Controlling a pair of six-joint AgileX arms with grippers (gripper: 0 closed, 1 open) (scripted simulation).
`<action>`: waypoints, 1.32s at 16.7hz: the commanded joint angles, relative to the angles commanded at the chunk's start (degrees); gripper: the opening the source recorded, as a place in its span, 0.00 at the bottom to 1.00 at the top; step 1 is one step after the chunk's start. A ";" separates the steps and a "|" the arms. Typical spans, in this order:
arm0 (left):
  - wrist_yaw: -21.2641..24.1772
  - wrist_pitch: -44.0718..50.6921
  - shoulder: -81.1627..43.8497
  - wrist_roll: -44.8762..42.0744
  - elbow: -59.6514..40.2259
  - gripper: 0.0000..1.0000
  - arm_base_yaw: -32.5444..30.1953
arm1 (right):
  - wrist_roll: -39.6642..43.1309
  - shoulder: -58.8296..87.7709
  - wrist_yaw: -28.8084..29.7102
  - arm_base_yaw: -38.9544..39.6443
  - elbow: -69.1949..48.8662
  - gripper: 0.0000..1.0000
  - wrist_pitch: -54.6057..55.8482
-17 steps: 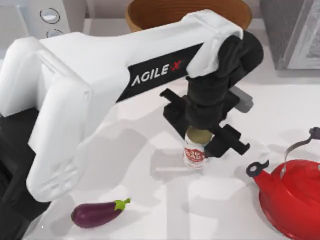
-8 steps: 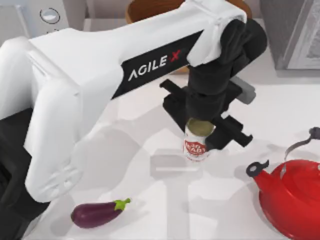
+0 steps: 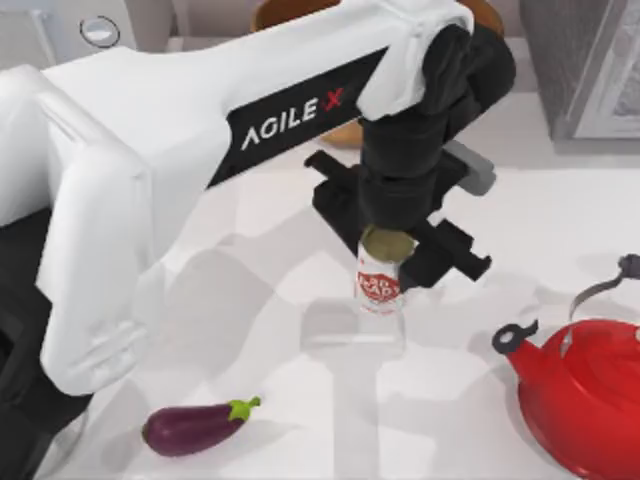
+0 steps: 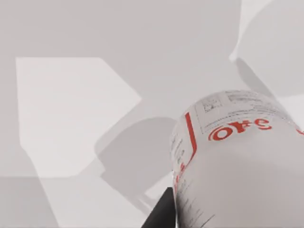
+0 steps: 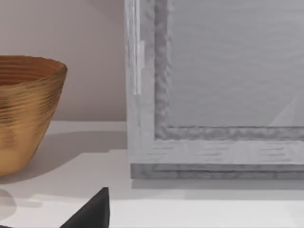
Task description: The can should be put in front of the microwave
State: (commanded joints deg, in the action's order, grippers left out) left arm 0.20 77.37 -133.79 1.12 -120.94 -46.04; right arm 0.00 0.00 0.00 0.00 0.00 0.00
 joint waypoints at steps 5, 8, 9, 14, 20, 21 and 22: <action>-0.06 -1.63 3.66 -0.47 4.98 0.00 14.73 | 0.00 0.00 0.00 0.00 0.00 1.00 0.00; -0.09 -2.85 6.52 -0.96 9.08 0.00 27.37 | 0.00 0.00 0.00 0.00 0.00 1.00 0.00; -0.10 -3.24 7.46 -1.13 10.45 0.00 31.45 | 0.00 0.00 0.00 0.00 0.00 1.00 0.00; -0.07 -4.76 11.00 -1.72 15.53 0.00 44.18 | 0.00 0.00 0.00 0.00 0.00 1.00 0.00; -0.18 -4.91 10.99 -1.88 15.92 0.00 44.88 | 0.00 0.00 0.00 0.00 0.00 1.00 0.00; -0.18 -5.28 11.00 -1.86 16.31 0.00 44.92 | 0.00 0.00 0.00 0.00 0.00 1.00 0.00; -0.16 -5.79 11.04 -1.83 16.83 0.00 44.97 | 0.00 0.00 0.00 0.00 0.00 1.00 0.00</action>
State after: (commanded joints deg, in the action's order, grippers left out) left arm 0.04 71.58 -122.75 -0.71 -104.11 -1.07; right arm 0.00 0.00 0.00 0.00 0.00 0.00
